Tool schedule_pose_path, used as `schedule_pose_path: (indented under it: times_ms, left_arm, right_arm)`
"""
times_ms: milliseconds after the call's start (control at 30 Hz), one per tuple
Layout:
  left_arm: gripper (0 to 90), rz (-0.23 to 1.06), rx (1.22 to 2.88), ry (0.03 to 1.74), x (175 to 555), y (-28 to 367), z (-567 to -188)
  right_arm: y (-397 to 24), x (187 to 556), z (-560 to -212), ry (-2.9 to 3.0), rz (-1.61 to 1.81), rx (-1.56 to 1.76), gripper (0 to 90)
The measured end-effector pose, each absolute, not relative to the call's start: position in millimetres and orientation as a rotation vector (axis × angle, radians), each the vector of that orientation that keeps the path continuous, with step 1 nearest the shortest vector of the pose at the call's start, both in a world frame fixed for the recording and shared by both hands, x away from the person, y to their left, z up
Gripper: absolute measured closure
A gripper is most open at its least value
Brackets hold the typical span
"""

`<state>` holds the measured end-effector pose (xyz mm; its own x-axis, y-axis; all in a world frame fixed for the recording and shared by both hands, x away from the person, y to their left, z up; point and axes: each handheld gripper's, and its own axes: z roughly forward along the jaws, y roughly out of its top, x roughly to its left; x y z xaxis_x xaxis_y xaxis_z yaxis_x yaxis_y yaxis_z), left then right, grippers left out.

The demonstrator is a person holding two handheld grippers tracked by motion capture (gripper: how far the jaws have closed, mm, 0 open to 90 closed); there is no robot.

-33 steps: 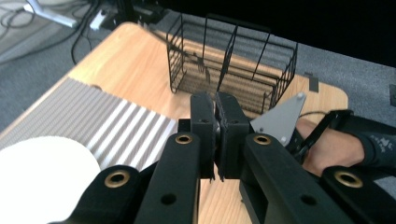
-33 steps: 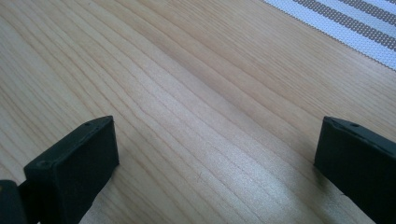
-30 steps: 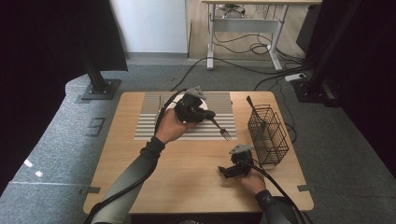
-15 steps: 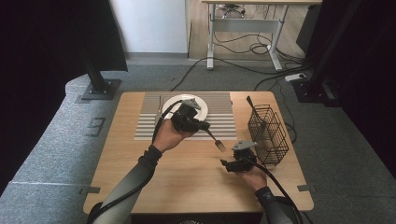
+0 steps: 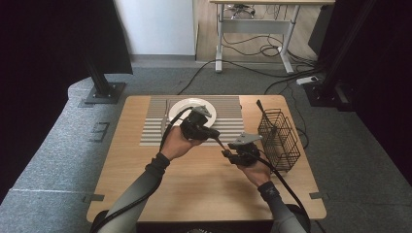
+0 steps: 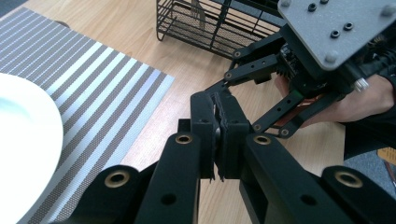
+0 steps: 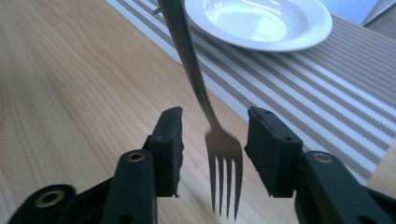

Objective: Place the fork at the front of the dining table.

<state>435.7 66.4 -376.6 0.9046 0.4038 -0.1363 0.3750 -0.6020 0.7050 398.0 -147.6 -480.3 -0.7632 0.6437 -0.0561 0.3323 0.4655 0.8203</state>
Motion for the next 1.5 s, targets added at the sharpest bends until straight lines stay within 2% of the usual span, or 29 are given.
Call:
schedule_pose_path:
  times_ms: [100, 233, 367, 600, 633, 667, 867, 1033, 1367, 1500]
  left_arm:
    - [87.1, 0.041, 2.276, 0.548, 435, 64, -377]
    - [87.1, 0.042, 2.277, 0.545, 435, 63, -376]
    - [87.0, 0.038, 2.260, 0.542, 436, 61, -376]
    - [85.9, 0.084, 2.231, 0.501, 432, 53, -377]
    - [73.5, 0.098, 2.215, 0.487, 431, 53, -377]
    - [73.5, 0.107, 2.204, 0.477, 431, 54, -377]
    - [40.6, 0.210, 2.165, 0.447, 421, 60, -378]
    - [23.1, 0.280, 2.158, 0.467, 411, 72, -386]
    - [13.4, 0.337, 2.148, 0.500, 390, 96, -422]
    - [5.7, 0.350, 2.132, 0.534, 381, 104, -438]
  right_arm:
    - [-140, 399, -478, 2.368, 1.166, 0.784, 66.5]
    - [-133, 396, -478, 2.361, 1.104, 0.729, 80.0]
    - [-125, 390, -480, 2.362, 1.082, 0.683, 84.0]
    - [-124, 390, -482, 2.404, 1.188, 0.743, 84.0]
    - [-125, 390, -482, 2.414, 1.190, 0.752, 84.3]
    - [-125, 390, -482, 2.414, 1.190, 0.752, 84.3]
    - [-128, 393, -484, 2.415, 1.153, 0.793, 84.3]
    - [-135, 397, -485, 2.402, 1.163, 0.839, 84.3]
    - [-144, 401, -482, 2.374, 1.170, 0.881, 84.3]
    - [-147, 403, -480, 2.365, 1.167, 0.893, 84.3]
